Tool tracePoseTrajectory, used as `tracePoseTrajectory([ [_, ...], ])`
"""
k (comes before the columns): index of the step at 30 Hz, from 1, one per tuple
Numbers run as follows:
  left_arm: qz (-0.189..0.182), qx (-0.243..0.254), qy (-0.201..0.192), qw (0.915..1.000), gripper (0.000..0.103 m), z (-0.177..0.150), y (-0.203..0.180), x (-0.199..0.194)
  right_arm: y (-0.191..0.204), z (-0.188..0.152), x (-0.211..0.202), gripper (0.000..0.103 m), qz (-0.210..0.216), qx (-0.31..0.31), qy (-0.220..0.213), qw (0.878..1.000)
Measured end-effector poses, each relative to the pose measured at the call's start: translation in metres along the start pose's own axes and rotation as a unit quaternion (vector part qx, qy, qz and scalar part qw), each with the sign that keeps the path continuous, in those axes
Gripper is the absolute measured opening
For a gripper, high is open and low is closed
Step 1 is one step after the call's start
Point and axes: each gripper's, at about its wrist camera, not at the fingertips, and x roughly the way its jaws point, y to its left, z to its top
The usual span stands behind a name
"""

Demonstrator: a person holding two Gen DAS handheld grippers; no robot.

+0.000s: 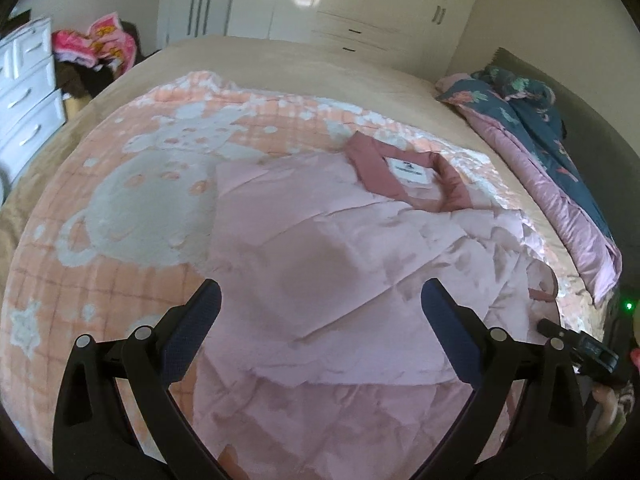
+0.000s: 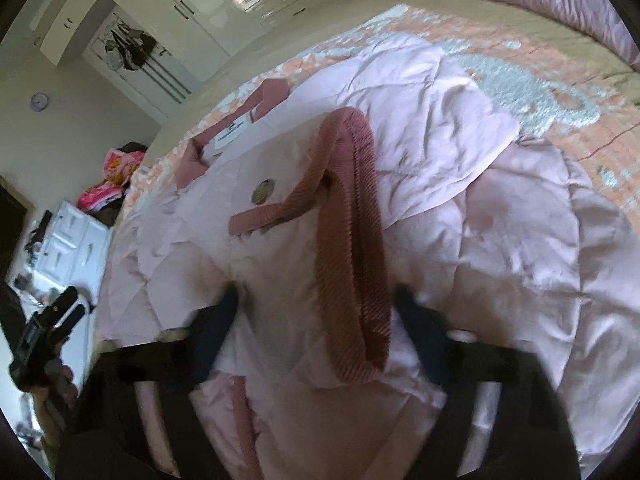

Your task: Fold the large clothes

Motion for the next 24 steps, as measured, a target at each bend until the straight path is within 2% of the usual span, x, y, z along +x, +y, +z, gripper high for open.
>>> tracePoseTrajectory([
  [1,0.002,0.007,0.004,1.0000,0.094,-0.001,-0.002,0.004,0.002,0.000,-0.001,0.038,0.000,-0.009,-0.005,1.000],
  [2,0.003,0.010,0.006,0.9999,0.094,-0.002,-0.003,0.006,0.008,0.000,-0.006,0.024,0.003,-0.026,-0.013,1.000],
  [5,0.000,0.005,0.005,1.0000,0.094,-0.002,-0.002,0.009,0.029,0.006,-0.026,0.018,-0.003,-0.096,-0.052,0.994],
  [7,-0.004,0.004,0.003,1.0000,0.094,-0.002,-0.002,0.010,0.042,0.016,-0.043,0.017,0.011,-0.122,-0.081,0.989],
  [10,-0.008,0.002,0.007,0.9999,0.094,-0.004,-0.001,0.014,0.054,0.031,-0.057,0.016,0.010,-0.155,-0.113,0.981],
  [16,-0.010,-0.001,0.010,0.9999,0.094,-0.005,-0.002,0.023,0.063,0.069,-0.048,0.016,-0.038,-0.185,-0.135,0.973],
  [21,-0.010,0.013,0.020,0.9997,0.093,-0.009,-0.008,0.031,0.051,0.081,-0.024,0.016,-0.088,-0.173,-0.124,0.973],
  [24,-0.012,0.020,0.024,0.9994,0.088,-0.012,-0.011,0.033,0.039,0.079,-0.012,0.021,-0.098,-0.145,-0.095,0.980],
])
